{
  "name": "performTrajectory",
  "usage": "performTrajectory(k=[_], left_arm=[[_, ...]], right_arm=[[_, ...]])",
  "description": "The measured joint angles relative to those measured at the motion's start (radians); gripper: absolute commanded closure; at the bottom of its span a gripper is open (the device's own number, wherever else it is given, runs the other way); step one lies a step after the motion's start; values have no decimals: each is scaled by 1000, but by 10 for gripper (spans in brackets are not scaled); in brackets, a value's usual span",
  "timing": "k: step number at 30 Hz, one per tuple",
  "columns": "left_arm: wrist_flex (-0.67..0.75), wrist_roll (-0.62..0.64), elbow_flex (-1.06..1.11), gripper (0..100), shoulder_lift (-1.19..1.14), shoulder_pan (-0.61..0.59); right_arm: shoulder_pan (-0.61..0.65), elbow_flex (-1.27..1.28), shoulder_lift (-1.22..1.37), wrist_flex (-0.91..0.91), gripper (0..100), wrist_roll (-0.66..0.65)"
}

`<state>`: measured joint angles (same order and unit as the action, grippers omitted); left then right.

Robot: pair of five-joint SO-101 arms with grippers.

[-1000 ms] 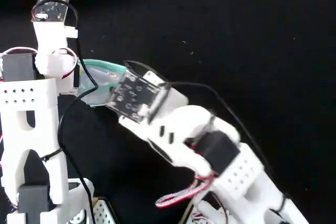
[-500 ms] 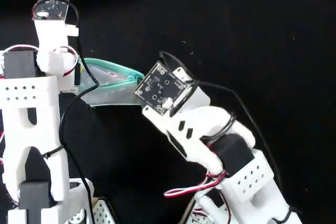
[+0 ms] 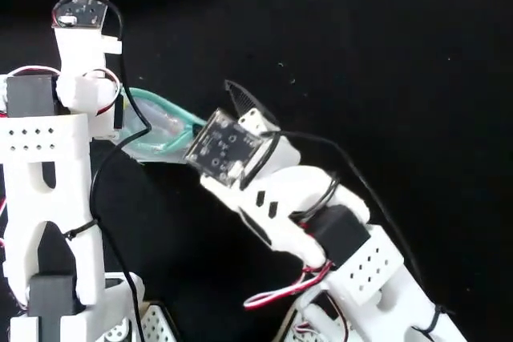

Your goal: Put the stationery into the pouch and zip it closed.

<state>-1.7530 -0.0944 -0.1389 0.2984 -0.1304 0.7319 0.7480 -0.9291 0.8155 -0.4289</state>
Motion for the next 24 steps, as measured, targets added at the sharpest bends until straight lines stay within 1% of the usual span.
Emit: performTrajectory(k=[4, 10, 15, 20, 24], left_arm=[[8, -2, 0, 967, -2, 0], [8, -2, 0, 967, -2, 0], [8, -2, 0, 967, -8, 8], [6, -2, -15, 968, -98, 12], [15, -2, -84, 970, -198, 5]], right_arm=[[44, -3, 0, 17, 709, -34], [52, -3, 0, 20, 709, -34], [68, -40, 0, 138, 709, -34], [78, -48, -66, 227, 709, -34], [126, 80, -101, 276, 709, -38]])
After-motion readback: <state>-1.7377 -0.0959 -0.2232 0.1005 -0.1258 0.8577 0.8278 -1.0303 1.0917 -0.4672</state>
